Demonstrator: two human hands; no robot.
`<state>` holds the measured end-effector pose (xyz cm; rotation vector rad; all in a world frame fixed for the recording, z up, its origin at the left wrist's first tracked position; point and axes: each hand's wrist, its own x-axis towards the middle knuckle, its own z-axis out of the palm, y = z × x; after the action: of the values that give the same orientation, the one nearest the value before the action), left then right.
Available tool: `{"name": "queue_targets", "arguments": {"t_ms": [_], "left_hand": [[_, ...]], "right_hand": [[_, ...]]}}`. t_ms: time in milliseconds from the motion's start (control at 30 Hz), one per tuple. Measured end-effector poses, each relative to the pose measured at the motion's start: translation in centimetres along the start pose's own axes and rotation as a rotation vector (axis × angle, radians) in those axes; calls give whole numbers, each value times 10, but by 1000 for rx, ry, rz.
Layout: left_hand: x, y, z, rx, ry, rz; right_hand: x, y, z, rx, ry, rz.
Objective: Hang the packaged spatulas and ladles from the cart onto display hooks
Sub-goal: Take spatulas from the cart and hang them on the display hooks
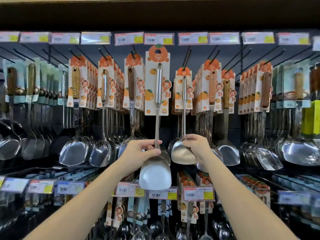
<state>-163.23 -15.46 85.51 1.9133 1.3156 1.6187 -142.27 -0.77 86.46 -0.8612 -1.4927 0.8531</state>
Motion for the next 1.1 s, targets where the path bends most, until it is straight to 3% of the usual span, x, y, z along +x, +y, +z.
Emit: {"name": "queue_targets", "arguments": {"t_ms": [233, 367, 467, 600, 800, 1100], "left_hand": [[3, -6, 17, -48, -59, -18], [9, -11, 27, -68, -87, -16], [14, -11, 34, -81, -101, -19], [20, -5, 46, -86, -121, -14], [31, 6, 62, -86, -125, 22], [52, 37, 67, -9, -84, 96]], "right_hand": [[21, 19, 8, -115, 44, 145], [3, -4, 10, -365, 183, 65], [-13, -32, 5, -79, 256, -65], [-30, -75, 0, 281, -37, -130], [-29, -107, -5, 241, -116, -300], [-5, -126, -16, 256, -64, -351]]}}
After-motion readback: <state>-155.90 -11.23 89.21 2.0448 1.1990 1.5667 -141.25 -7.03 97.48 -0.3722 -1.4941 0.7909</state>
